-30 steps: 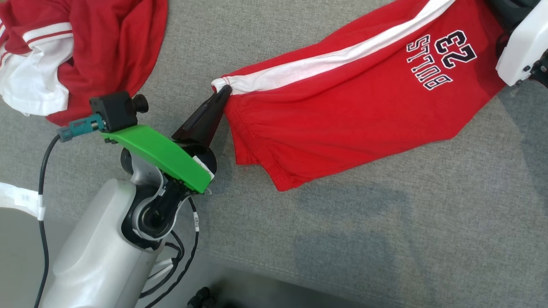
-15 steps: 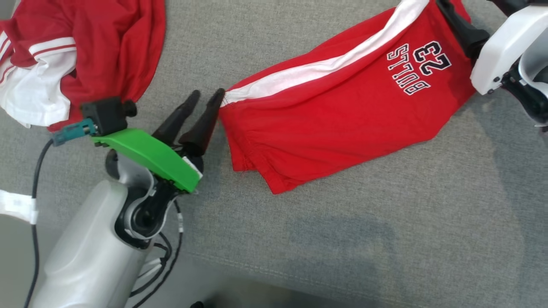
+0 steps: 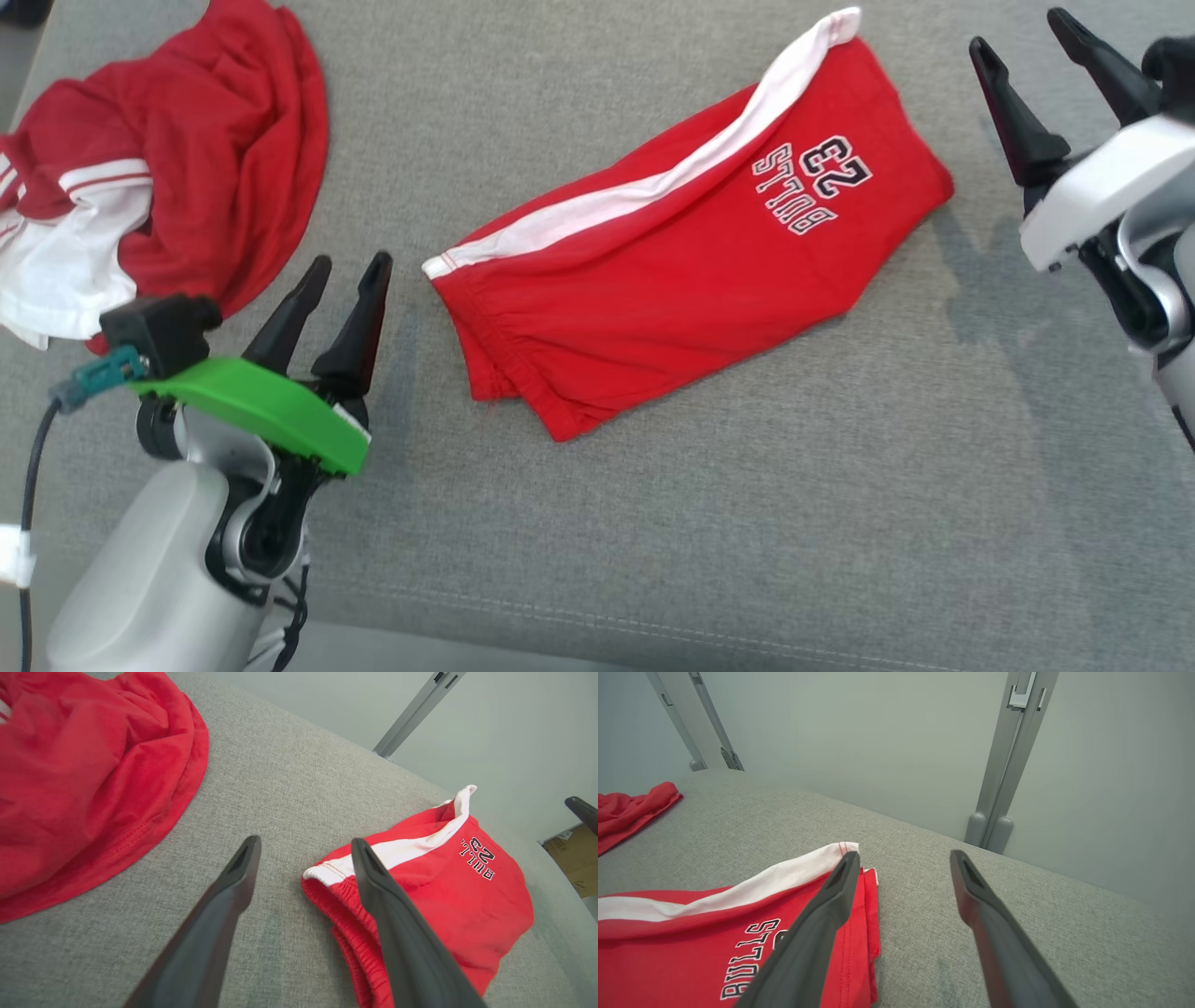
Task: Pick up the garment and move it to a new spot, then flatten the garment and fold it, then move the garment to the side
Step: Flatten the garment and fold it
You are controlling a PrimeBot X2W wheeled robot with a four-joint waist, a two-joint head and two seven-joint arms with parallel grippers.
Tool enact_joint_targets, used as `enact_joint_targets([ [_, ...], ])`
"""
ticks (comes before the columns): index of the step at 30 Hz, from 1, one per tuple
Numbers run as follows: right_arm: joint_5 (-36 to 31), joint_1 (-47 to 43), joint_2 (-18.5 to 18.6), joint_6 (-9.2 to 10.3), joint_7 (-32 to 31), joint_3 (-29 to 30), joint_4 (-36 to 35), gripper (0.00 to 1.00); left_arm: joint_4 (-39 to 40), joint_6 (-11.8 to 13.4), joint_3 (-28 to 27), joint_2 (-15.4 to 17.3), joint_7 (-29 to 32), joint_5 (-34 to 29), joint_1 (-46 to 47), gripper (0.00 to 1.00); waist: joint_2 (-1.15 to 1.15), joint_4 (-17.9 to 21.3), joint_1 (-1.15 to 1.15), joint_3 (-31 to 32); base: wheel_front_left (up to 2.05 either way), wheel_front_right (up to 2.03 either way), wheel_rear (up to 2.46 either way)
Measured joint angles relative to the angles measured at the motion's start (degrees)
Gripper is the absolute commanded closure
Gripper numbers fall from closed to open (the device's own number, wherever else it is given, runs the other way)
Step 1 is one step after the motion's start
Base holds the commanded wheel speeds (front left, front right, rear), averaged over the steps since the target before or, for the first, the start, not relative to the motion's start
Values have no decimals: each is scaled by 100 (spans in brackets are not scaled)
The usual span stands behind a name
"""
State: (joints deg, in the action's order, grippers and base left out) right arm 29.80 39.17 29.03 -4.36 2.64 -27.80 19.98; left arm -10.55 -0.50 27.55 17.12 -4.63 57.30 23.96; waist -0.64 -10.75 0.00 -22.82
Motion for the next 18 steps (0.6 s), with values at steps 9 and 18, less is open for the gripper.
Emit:
enact_joint_targets([
  [9, -97, -1162, -135, 498, 884, 190, -5, 0, -196, 10, 20, 181, -522, -345, -673, 0, 0, 360, 0, 626, 0, 0, 0],
  [18, -47, -1933, -342, 678, 1003, 105, -40, 0, -247, 54, 66, 196, -713, -466, -1199, 0, 0, 776, 0, 1165, 0, 0, 0],
])
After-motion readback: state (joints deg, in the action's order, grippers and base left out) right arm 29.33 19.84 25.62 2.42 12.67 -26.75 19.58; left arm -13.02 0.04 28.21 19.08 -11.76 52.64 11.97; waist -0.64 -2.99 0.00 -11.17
